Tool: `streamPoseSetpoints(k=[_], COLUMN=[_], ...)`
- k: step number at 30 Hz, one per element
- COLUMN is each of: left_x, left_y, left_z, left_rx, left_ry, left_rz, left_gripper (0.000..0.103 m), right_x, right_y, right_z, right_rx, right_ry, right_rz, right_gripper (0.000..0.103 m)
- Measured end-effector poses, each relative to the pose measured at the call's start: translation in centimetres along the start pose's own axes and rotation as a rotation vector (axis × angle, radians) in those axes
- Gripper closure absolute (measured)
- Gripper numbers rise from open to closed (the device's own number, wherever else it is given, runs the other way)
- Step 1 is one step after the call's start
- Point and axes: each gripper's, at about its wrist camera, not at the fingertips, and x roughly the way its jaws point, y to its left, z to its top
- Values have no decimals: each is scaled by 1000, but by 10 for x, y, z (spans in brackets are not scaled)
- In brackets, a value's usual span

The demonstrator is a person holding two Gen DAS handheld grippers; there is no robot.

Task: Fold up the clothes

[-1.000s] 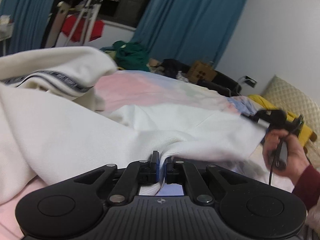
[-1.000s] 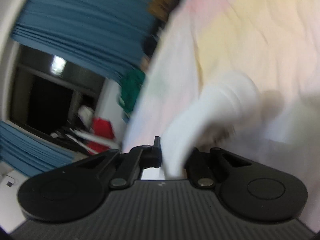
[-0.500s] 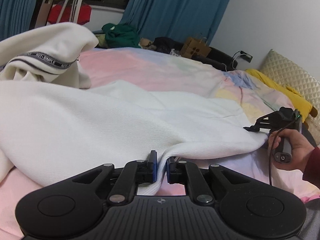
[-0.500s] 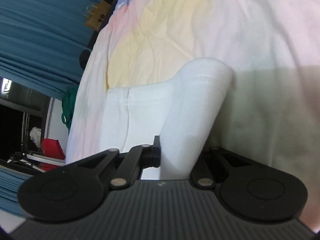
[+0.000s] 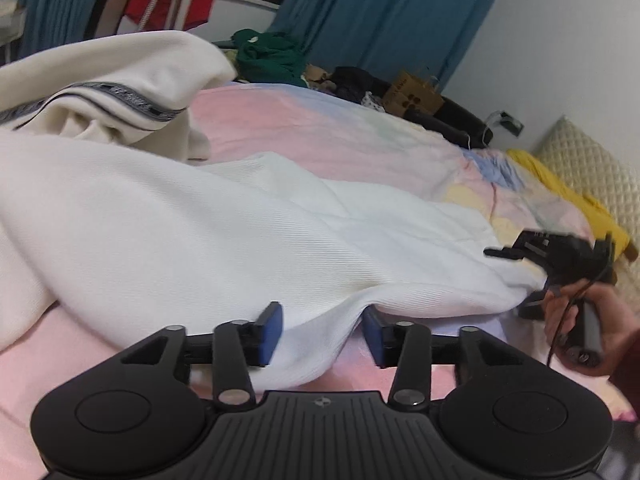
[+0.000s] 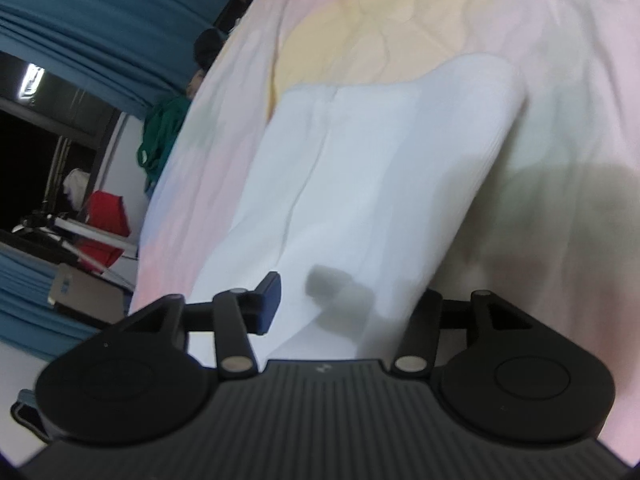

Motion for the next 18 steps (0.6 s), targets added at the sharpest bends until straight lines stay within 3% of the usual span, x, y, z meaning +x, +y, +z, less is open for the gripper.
streamPoseSetpoints(k=[3,8,14,18], left_x=[-17,-50,-78,-87], left_y=[19,62,131,163], left_z=[-5,-12,-30,-42], left_rx=[-178,-492,-882,-1063], left_ry=[-13,-76,-165,-273], left_rz=[-7,-6,155,184], left_gripper=[31,22,20,20], right_x=[-2,-4,0,4], right_y=[-4,-20,-24,-28], right_z=[2,10,18,23], right_rx=[18,120,172,204], right_ry=[-1,-14,-92,-148], right_rz=[1,23,25,15], right_gripper=[52,62,63,65])
